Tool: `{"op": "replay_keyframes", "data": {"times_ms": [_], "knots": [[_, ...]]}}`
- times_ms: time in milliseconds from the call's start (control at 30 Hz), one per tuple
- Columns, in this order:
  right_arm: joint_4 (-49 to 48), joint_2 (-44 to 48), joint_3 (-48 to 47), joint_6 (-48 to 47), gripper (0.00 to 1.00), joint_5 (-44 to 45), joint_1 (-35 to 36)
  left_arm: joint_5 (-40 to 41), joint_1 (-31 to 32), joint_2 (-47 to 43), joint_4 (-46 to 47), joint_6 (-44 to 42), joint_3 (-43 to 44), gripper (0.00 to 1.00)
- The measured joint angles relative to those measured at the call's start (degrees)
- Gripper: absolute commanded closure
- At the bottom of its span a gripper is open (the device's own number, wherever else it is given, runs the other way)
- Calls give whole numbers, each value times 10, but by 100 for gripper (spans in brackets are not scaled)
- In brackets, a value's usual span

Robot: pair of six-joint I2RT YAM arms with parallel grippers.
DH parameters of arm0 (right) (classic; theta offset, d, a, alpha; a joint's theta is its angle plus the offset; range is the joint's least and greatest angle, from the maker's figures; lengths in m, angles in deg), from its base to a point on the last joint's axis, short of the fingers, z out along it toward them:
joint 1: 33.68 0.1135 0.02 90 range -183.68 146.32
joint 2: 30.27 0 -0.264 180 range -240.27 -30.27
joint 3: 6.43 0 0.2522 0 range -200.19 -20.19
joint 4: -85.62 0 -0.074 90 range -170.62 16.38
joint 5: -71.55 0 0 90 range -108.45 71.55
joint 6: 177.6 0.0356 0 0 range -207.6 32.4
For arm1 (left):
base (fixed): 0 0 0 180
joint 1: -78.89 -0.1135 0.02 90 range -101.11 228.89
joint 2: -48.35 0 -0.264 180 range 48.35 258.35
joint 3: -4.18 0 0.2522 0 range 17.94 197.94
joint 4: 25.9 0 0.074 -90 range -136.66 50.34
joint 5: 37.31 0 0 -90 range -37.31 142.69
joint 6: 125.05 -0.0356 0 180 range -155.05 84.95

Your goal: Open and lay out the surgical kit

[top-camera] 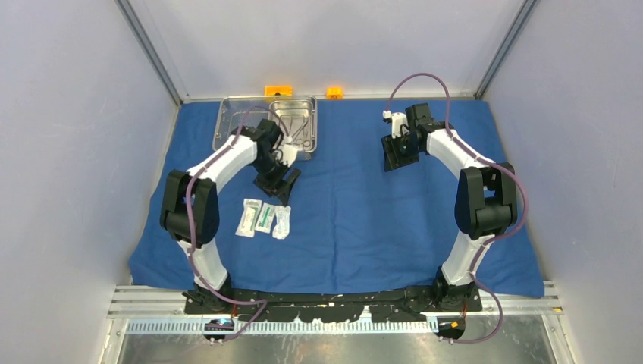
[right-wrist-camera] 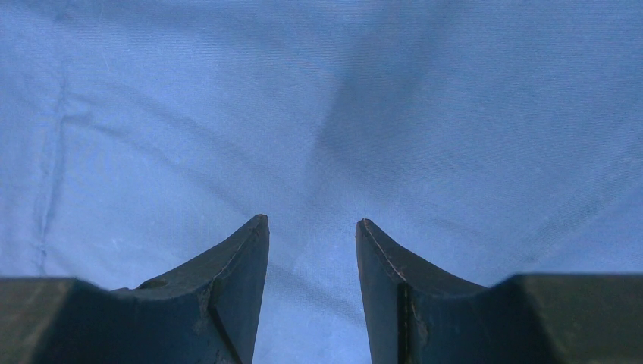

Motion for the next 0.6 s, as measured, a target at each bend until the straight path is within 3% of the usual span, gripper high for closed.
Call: {"op": "replay_keyframes", "data": {"times_ms": [300, 600], "knots": [[0, 1, -2, 2, 49, -2, 0, 61, -15, 40, 22, 4, 236, 23], [0, 2, -3, 2, 49, -7, 0, 121, -19, 304, 40, 30, 560, 31]]}}
